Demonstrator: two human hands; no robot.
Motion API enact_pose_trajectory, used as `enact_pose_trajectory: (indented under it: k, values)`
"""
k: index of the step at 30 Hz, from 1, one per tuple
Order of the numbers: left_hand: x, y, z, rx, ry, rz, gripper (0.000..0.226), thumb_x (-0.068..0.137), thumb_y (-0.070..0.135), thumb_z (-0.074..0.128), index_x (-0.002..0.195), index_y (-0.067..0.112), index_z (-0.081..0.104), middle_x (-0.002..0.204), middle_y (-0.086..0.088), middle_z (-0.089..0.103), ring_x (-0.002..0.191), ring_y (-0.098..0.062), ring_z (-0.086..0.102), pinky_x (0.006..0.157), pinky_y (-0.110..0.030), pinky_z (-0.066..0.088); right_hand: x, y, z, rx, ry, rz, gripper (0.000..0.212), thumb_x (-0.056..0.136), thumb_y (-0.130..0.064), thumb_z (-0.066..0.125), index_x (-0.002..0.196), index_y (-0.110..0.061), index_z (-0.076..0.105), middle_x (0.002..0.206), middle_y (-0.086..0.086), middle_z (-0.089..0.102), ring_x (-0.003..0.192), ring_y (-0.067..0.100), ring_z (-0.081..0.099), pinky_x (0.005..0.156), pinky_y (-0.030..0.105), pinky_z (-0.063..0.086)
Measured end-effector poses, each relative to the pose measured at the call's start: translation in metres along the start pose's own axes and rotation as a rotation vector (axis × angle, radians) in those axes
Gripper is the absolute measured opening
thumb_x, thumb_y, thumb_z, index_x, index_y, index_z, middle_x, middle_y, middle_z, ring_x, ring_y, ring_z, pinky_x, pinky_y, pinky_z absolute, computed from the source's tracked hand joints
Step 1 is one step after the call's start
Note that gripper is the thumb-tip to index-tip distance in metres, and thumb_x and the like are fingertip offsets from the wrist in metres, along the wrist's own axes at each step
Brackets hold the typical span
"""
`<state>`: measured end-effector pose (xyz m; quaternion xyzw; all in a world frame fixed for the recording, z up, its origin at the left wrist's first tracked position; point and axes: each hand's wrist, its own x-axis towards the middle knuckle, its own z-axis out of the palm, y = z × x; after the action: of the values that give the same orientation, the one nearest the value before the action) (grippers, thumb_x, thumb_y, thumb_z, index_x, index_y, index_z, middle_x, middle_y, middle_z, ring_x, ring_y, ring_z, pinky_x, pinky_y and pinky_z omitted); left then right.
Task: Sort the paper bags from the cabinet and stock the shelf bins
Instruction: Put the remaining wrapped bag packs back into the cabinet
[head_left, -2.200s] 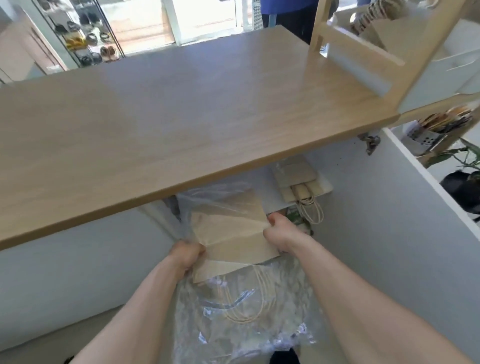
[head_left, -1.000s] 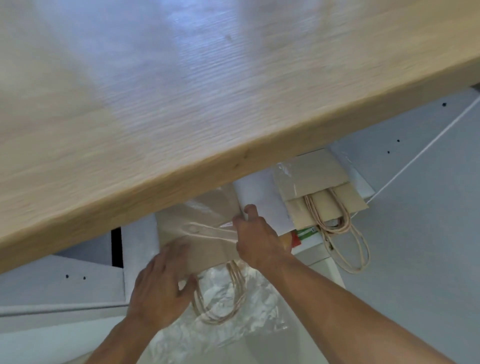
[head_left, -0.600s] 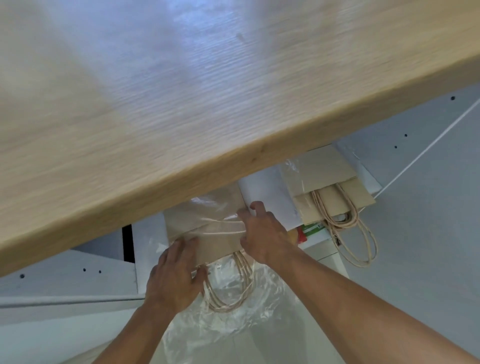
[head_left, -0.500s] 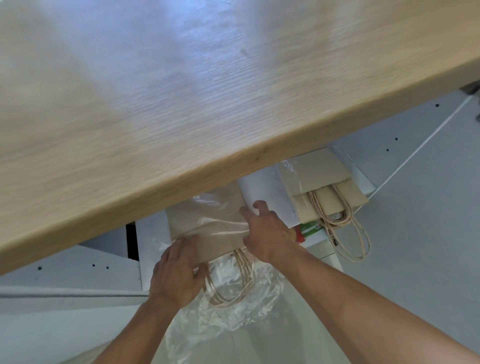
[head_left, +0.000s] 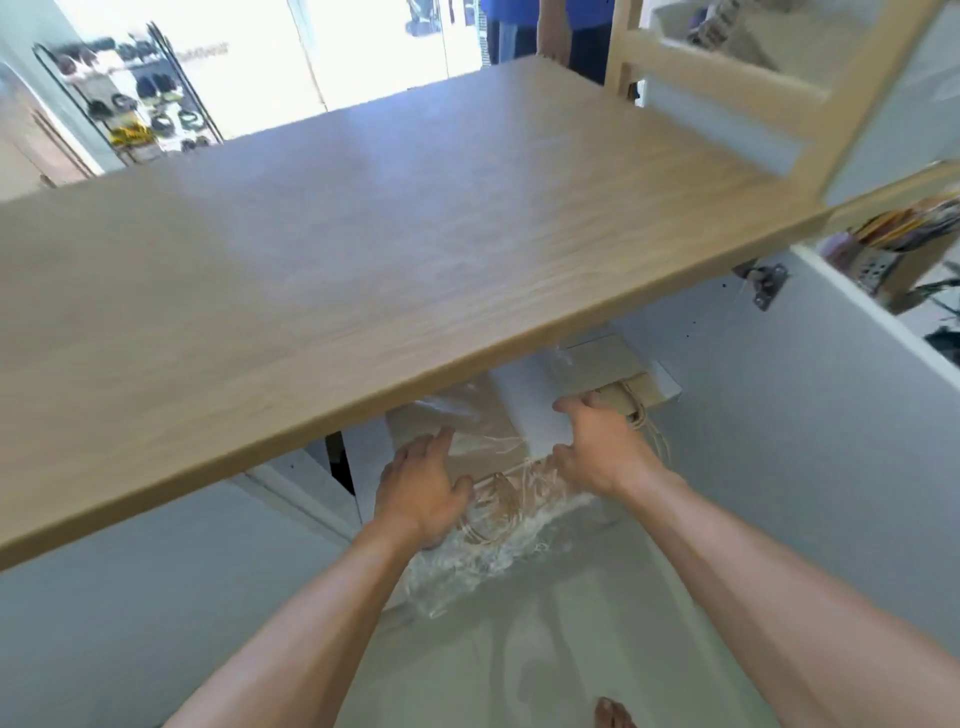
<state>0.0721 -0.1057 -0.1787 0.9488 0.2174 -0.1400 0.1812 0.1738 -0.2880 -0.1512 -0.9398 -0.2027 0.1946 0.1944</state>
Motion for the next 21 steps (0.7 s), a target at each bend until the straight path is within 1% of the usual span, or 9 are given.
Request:
enact_pose_trajectory:
  k: [3, 6, 8, 11, 14, 17, 21]
  values:
    - [-0.023, 0.023, -0.027, -0.001, -0.015, 0.081, 0.070, 0.091, 0.041, 0.049, 0.153, 0.025, 0.019, 0.157, -0.007, 0.029, 0.142, -0.031, 0.029, 0.113, -0.045, 0.031, -0.037, 0.000, -0.036, 0.010, 0.090, 0.045, 0.053, 0.086, -0.025, 0.059, 0.138, -0.022, 0.045, 0.134, 0.009, 0.046, 0.120, 0.033, 0.051, 0.096, 0.043, 0.047]
    - [-0.041, 0.049, -0.051, -0.010, 0.006, 0.143, 0.069, 0.094, 0.043, 0.048, 0.153, 0.024, 0.018, 0.158, -0.008, 0.026, 0.142, -0.031, 0.030, 0.112, -0.047, 0.034, -0.071, 0.004, -0.071, 0.026, 0.159, 0.091, 0.050, 0.086, -0.024, 0.057, 0.135, -0.020, 0.048, 0.128, 0.012, 0.049, 0.118, 0.032, 0.051, 0.096, 0.040, 0.047]
    - [-0.053, 0.073, -0.066, 0.002, 0.048, 0.212, 0.068, 0.094, 0.044, 0.047, 0.153, 0.023, 0.019, 0.157, -0.009, 0.028, 0.140, -0.031, 0.033, 0.110, -0.046, 0.036, -0.098, 0.011, -0.100, 0.036, 0.217, 0.133, 0.051, 0.087, -0.024, 0.058, 0.136, -0.019, 0.047, 0.130, 0.012, 0.048, 0.117, 0.031, 0.051, 0.096, 0.038, 0.045]
    - [-0.069, 0.110, -0.081, 0.014, 0.071, 0.307, 0.067, 0.095, 0.043, 0.045, 0.153, 0.023, 0.018, 0.155, -0.009, 0.031, 0.140, -0.030, 0.031, 0.112, -0.044, 0.032, -0.135, 0.029, -0.133, 0.030, 0.274, 0.198, 0.049, 0.091, -0.024, 0.057, 0.138, -0.019, 0.044, 0.134, 0.009, 0.047, 0.117, 0.028, 0.052, 0.095, 0.037, 0.044]
    - [-0.083, 0.151, -0.087, 0.007, 0.083, 0.389, 0.067, 0.096, 0.042, 0.046, 0.154, 0.023, 0.019, 0.155, -0.009, 0.031, 0.142, -0.029, 0.029, 0.113, -0.042, 0.029, -0.170, 0.055, -0.156, 0.029, 0.320, 0.260, 0.048, 0.091, -0.022, 0.056, 0.137, -0.018, 0.045, 0.134, 0.010, 0.047, 0.117, 0.028, 0.052, 0.095, 0.037, 0.044]
    - [-0.095, 0.195, -0.087, 0.007, 0.086, 0.463, 0.066, 0.095, 0.042, 0.047, 0.153, 0.023, 0.020, 0.155, -0.009, 0.032, 0.142, -0.030, 0.029, 0.114, -0.043, 0.029, -0.203, 0.084, -0.176, 0.041, 0.350, 0.333, 0.046, 0.089, -0.021, 0.055, 0.134, -0.019, 0.047, 0.134, 0.010, 0.046, 0.113, 0.030, 0.053, 0.091, 0.037, 0.046]
    - [-0.116, 0.259, -0.070, 0.028, 0.071, 0.558, 0.065, 0.096, 0.041, 0.046, 0.153, 0.023, 0.020, 0.154, -0.009, 0.032, 0.142, -0.030, 0.029, 0.114, -0.042, 0.029, -0.247, 0.129, -0.193, 0.037, 0.379, 0.405, 0.041, 0.086, -0.023, 0.057, 0.127, -0.017, 0.052, 0.126, 0.009, 0.052, 0.111, 0.029, 0.053, 0.087, 0.037, 0.048]
